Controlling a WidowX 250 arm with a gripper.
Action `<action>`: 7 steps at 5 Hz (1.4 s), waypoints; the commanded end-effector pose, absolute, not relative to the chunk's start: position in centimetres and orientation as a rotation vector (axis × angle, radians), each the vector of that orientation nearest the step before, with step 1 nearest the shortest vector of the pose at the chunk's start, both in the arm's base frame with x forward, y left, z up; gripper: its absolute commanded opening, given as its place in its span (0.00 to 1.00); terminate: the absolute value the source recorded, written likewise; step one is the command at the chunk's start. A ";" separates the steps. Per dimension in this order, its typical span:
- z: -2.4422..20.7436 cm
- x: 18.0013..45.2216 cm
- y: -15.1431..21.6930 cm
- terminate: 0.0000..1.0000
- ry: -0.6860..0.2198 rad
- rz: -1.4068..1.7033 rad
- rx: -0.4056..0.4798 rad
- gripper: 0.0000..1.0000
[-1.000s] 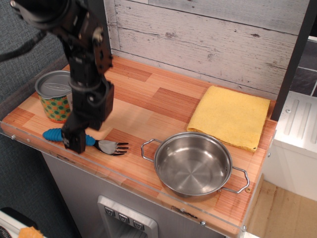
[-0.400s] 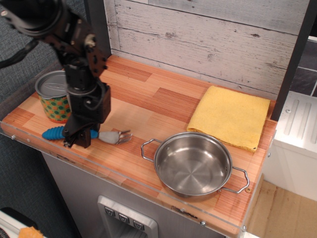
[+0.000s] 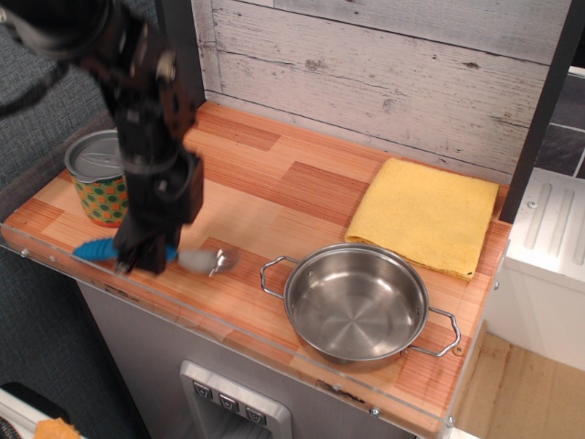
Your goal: Place the fork on the cutting board
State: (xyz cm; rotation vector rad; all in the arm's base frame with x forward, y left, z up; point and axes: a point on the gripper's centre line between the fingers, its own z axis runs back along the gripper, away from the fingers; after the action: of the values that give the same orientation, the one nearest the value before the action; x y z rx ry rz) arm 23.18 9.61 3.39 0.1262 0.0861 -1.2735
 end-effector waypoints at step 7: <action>5.6 36.1 -2.6 0.00 0.034 -1.432 0.125 0.00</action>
State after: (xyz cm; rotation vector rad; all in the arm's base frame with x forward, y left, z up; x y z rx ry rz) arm 35.28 -1.53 4.07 0.0892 0.0720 -1.4232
